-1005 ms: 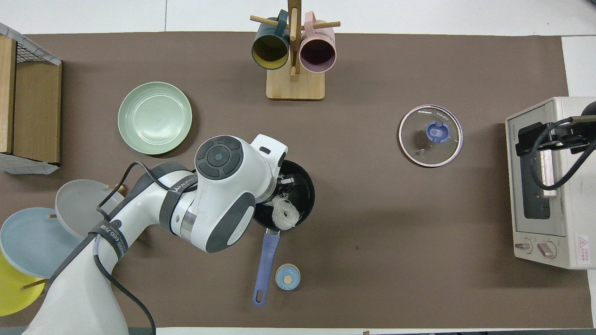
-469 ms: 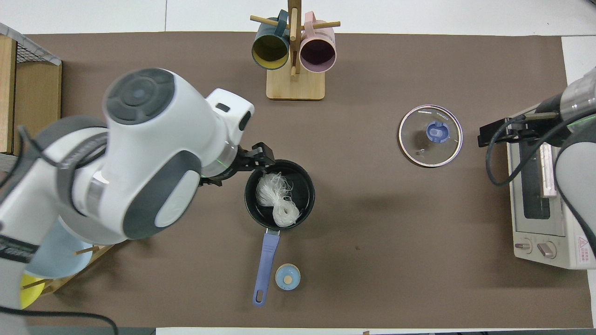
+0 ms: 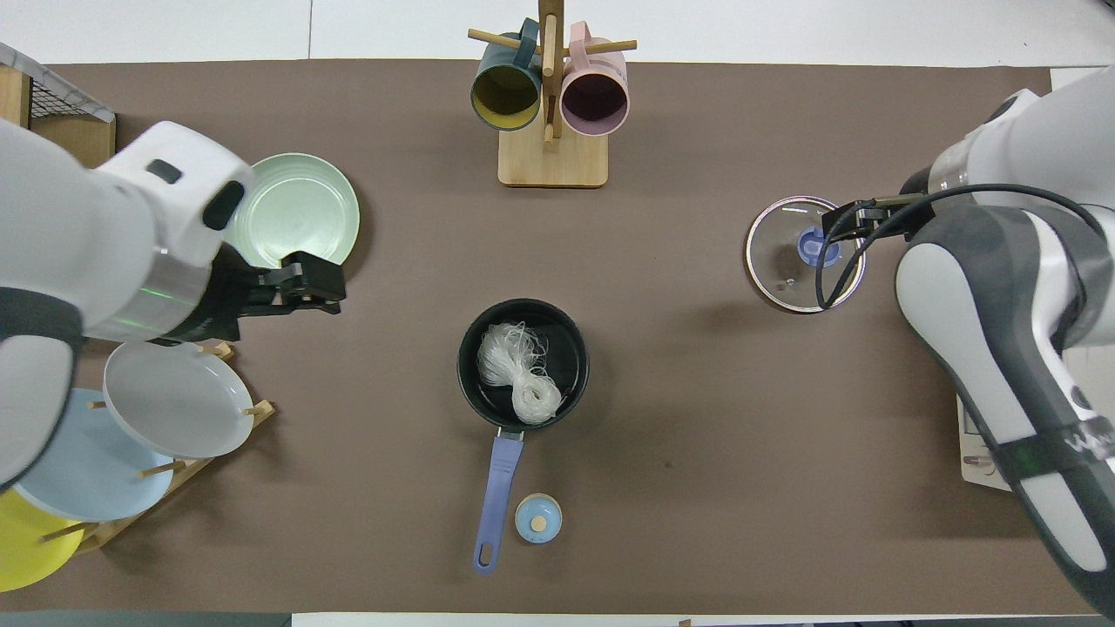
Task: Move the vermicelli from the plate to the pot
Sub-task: 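Release the vermicelli into the saucepan while the right gripper reaches the lid, then grasp the glass lid's blue knob with the right gripper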
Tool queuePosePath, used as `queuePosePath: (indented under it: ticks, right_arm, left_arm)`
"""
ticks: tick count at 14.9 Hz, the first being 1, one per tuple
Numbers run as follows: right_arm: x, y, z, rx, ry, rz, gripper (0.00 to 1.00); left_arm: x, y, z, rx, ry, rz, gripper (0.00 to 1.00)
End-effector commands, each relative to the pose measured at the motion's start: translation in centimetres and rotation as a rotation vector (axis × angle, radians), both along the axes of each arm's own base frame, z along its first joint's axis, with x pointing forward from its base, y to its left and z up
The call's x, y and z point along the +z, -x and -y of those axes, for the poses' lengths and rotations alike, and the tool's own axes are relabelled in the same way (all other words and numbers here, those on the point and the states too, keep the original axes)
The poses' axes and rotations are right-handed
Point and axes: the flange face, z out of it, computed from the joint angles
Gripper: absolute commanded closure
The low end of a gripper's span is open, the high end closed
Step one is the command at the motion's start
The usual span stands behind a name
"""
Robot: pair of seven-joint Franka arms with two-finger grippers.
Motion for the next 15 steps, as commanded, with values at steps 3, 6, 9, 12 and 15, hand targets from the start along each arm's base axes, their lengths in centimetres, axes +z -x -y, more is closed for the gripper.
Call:
queuePosePath:
  ticks: [3,6,9,12,15]
  right_arm:
    - [-6.1,-1.8,0.6,0.066,0.007,0.014,0.0]
    - [-9.3,-2.3,0.0,0.066,-0.001,-0.018,0.0]
    - [-11.1,-2.6,0.3,0.094,0.012,-0.025,0.0]
    - [-12.3,-2.7,0.3,0.11,0.017,-0.023,0.0]
    - [-12.8,-2.4,0.3,0.117,0.024,-0.026,0.0]
  left_arm:
    - [-0.3,-0.6,-7.7,-0.111,-0.018,0.014,0.0]
    - [-0.9,-1.1,-7.9,-0.113,-0.032,0.04,0.0]
    - [0.0,-2.4,-7.6,-0.132,-0.056,0.06,0.0]
    - [-0.1,-3.0,-7.4,-0.139,-0.049,0.055,0.0]
    - [-0.5,-2.8,-7.5,-0.142,-0.042,0.031,0.0]
